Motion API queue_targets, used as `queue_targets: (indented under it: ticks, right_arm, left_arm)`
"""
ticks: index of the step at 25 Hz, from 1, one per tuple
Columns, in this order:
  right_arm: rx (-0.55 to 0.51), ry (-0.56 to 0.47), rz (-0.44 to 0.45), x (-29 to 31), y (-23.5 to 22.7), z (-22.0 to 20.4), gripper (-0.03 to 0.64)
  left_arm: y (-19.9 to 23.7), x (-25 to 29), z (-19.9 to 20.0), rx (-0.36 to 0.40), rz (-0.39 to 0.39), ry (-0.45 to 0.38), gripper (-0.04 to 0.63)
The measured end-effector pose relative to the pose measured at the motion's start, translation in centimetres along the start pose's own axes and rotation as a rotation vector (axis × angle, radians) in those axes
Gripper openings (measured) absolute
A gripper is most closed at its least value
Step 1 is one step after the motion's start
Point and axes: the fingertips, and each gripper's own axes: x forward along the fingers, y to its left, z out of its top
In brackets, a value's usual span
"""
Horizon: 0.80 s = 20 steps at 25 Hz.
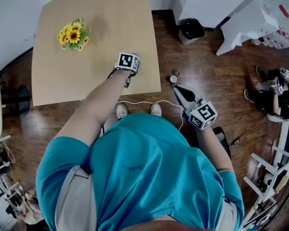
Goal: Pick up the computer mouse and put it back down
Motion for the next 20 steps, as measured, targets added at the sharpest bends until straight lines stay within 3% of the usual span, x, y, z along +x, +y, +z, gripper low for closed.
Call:
queue_targets:
  ticks: [3, 7, 12, 17, 20]
  right_arm:
    - [0.004, 0.001, -0.002, -0.1, -0.1, 0.0, 0.002]
    - [0.001, 0.002, 0.004, 0.3, -0.1, 0.3, 0.002]
    - [-0.020, -0.004, 0.013, 1.3, 0.0, 1.3, 0.002]
    - [-0.037, -0.024, 0.027, 2.5, 0.2, 3.1, 0.002]
    - [-0.046, -0.048, 0.042, 2.8, 0.2, 4.3, 0.002]
  left_arm:
    - [-0.1, 0.5, -0.1, -0.011, -0.005, 0.005, 0.266]
    - [0.1, 0.0, -0.1, -0.020, -0.026, -0.019, 0.328]
    - [0.6, -2.9, 0.9, -0.047, -0.075, -0.157, 0.350]
    - [-1.7, -10.1, 2.2, -0.017, -0.249, -0.432, 0.219]
    - [-3.3, -15.5, 1.9, 0.002, -0.323, -0.588, 0.050]
